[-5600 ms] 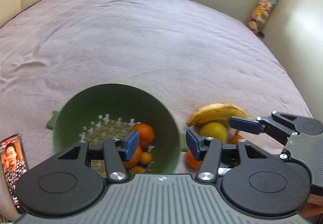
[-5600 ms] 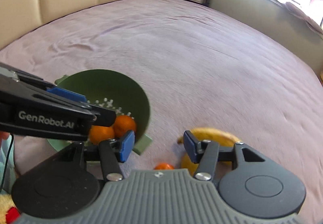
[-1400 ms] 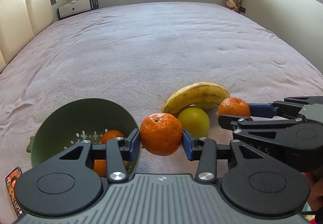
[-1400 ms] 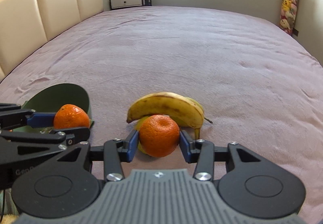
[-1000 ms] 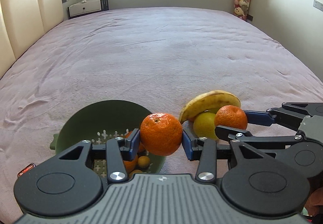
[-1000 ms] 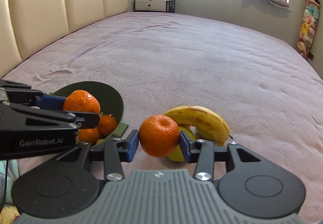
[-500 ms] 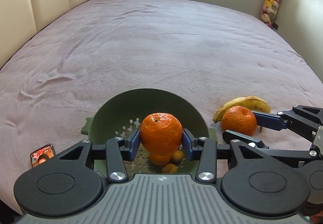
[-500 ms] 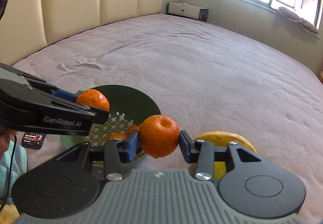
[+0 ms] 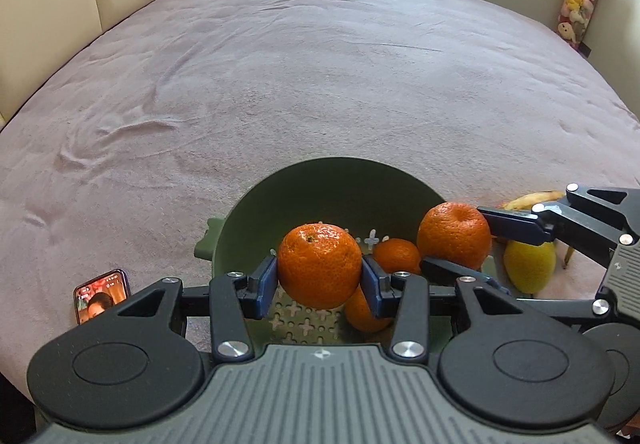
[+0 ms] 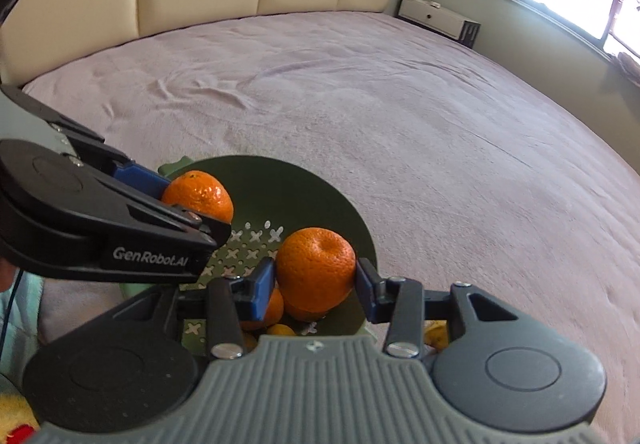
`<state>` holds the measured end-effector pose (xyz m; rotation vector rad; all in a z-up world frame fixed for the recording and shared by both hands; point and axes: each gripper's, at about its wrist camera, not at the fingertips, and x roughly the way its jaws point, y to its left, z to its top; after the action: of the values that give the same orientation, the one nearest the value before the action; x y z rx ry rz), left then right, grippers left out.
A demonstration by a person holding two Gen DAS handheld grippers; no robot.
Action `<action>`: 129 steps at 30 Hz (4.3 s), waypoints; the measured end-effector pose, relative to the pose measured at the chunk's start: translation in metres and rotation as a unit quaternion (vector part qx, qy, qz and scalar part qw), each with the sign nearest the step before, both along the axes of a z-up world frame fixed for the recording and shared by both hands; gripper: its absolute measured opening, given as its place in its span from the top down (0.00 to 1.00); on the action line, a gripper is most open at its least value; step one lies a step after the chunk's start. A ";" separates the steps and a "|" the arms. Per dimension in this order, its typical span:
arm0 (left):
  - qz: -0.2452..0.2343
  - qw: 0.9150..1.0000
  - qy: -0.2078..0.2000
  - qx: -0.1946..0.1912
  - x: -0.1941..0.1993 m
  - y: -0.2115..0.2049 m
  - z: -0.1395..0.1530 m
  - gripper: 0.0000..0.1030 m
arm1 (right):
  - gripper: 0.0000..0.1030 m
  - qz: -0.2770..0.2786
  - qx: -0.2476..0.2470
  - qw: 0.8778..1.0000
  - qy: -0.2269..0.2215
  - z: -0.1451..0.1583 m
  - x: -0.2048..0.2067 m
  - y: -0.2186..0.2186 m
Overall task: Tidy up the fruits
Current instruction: 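Lower both mandarins into the colander and open both tools, then move both open tools back to the banana and green pear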
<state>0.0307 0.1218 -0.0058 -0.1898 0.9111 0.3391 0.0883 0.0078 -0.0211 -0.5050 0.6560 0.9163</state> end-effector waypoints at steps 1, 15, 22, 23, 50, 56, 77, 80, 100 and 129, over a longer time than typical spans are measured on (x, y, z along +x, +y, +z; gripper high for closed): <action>0.001 1.000 0.002 0.003 0.002 0.000 -0.002 0.52 | 0.60 0.004 -0.005 1.000 -0.001 -0.002 0.001 0.003; 0.028 0.999 0.025 -0.014 0.021 0.011 -0.030 0.52 | 0.60 0.054 -0.055 0.997 -0.014 -0.032 0.026 0.032; 0.044 0.998 0.043 -0.023 0.028 0.018 -0.043 0.52 | 0.60 0.086 -0.075 0.993 -0.033 -0.044 0.033 0.040; 0.046 0.998 0.043 -0.024 0.028 0.019 -0.043 0.52 | 0.60 0.092 -0.076 0.992 -0.036 -0.044 0.034 0.041; 0.083 0.994 0.016 -0.065 0.029 0.035 -0.038 0.38 | 0.60 0.118 -0.061 0.991 -0.009 -0.042 0.054 0.058; 0.103 0.992 0.020 -0.064 0.026 0.040 -0.033 0.35 | 0.60 0.120 -0.060 0.991 -0.004 -0.044 0.056 0.067; 0.104 0.992 0.027 -0.069 0.027 0.039 -0.030 0.35 | 0.58 0.079 -0.065 0.992 0.070 -0.054 0.062 0.071; 0.103 0.992 0.024 -0.068 0.026 0.038 -0.027 0.35 | 0.55 0.072 -0.064 0.993 0.063 -0.049 0.060 0.067; 0.042 0.997 -0.042 -0.044 0.011 -0.001 0.012 0.35 | 0.35 -0.044 -0.017 0.999 0.011 0.004 0.027 -0.019; -0.130 0.980 -0.073 -0.133 0.009 -0.100 -0.005 0.35 | 0.34 -0.246 0.011 0.969 0.036 -0.020 -0.001 -0.162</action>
<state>0.0397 0.0219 -0.0107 -0.3331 0.8220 -0.0397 0.0874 -0.1545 -0.0415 -0.2687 0.7905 0.4735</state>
